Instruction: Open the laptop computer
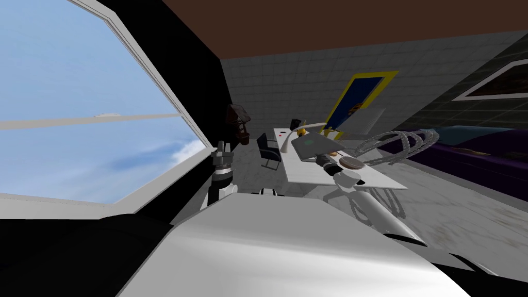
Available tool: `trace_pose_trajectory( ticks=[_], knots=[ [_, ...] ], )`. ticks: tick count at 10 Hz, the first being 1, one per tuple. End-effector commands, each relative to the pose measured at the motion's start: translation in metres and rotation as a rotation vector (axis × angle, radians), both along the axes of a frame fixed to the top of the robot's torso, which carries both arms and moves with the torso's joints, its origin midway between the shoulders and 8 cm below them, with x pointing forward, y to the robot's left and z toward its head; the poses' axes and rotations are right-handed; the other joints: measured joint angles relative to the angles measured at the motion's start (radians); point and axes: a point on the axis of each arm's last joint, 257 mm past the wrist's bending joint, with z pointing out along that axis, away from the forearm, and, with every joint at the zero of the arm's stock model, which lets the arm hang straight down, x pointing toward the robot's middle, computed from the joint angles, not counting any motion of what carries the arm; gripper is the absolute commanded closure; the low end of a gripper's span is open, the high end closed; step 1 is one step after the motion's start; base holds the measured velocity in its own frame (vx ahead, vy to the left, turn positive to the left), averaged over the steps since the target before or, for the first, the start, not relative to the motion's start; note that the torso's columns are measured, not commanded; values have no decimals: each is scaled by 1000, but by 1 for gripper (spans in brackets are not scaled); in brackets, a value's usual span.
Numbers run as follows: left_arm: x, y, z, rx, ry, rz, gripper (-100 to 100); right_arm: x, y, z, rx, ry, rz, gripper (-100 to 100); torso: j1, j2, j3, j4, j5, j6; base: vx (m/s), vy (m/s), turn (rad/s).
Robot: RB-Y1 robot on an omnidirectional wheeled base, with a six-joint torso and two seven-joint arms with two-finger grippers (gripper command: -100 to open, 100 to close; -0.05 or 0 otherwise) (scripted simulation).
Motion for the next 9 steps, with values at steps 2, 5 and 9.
trace_pose_trajectory(
  ticks=[2, 5, 9],
  knots=[
    [0, 0, 0, 0, 0, 0, 0, -5, -17, 17, 38, -5, -9, -100, 3, -1, -1, 0, 1, 0, 18, 43, -15],
    [0, 0, 0, 0, 0, 0, 0, -8, -30, 33, 38, -5, -5, -100, 2, 0, 0, 0, 1, 0, 18, 65, -14],
    [0, 0, 0, 0, 0, 0, 0, -11, -44, 56, 37, -4, 2, -100, 3, 2, 1, 2, 2, 0, 19, 44, -12]
  ],
)
